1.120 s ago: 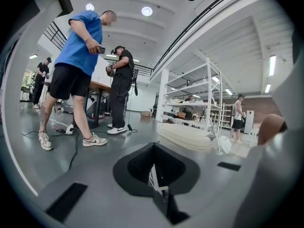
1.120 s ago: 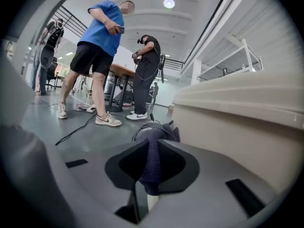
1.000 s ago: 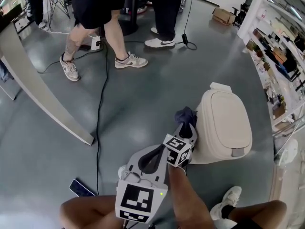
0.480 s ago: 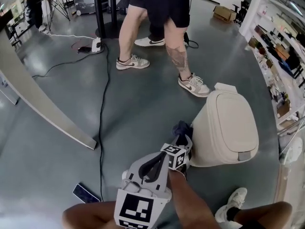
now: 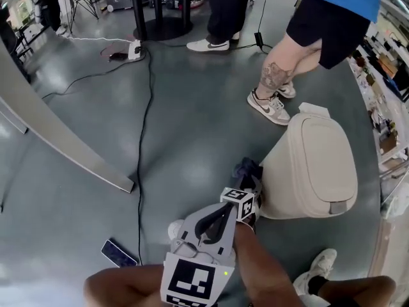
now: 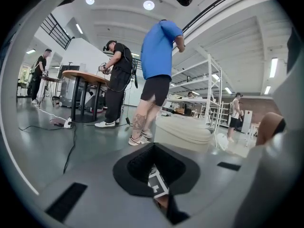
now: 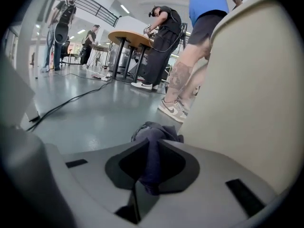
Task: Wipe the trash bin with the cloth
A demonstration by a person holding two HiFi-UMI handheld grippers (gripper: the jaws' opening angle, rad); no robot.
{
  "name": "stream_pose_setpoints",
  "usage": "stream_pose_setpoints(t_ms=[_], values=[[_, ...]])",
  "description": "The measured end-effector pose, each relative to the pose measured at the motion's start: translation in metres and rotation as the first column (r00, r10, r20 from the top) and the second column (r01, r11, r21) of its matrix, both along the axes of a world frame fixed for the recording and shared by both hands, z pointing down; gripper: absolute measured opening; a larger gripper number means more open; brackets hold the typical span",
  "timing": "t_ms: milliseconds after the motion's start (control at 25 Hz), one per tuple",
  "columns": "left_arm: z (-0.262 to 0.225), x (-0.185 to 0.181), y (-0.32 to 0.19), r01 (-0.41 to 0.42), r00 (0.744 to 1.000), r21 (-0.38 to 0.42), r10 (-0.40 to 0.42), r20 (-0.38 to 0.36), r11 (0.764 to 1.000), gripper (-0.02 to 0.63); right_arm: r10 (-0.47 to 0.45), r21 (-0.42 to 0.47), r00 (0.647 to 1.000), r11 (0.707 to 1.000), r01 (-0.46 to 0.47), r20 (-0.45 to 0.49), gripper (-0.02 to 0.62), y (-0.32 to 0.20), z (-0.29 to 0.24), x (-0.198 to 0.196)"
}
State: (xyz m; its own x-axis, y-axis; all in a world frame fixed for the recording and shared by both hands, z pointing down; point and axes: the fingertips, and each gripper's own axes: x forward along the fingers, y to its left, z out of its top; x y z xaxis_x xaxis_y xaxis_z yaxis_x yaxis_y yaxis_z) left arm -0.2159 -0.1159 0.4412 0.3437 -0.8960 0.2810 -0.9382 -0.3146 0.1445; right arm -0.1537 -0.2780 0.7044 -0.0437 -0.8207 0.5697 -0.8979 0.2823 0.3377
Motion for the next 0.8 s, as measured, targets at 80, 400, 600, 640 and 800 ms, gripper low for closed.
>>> stream_pose_setpoints(t_ms=[80,400,600,640,800], values=[[-0.003,0.003,-0.001,-0.002,1.000,0.006,0.002,0.009,1.000,0.000,-0.024,0.026,0.999,0.999,0.023,0.028,0.052,0.002,-0.012,-0.005],[-0.012,0.017,-0.003,0.012,1.000,0.040,-0.013,0.014,0.999,0.000,-0.128,0.154,0.983,0.982,0.108,0.130,0.052,0.036,-0.093,-0.016],[-0.038,0.013,-0.001,0.048,0.998,0.046,-0.046,-0.040,0.998,0.000,-0.225,0.236,0.956,0.955,0.179,0.186,0.052,0.086,-0.166,-0.015],[-0.045,0.011,0.001,0.057,0.995,0.043,-0.053,-0.080,0.997,0.000,-0.243,0.251,0.951,0.949,0.193,0.189,0.052,0.097,-0.181,-0.014],[-0.076,-0.006,0.007,0.106,0.984,0.071,-0.094,-0.153,0.992,0.000,-0.278,0.292,0.936,0.933,0.210,0.214,0.052,0.136,-0.226,-0.002]])
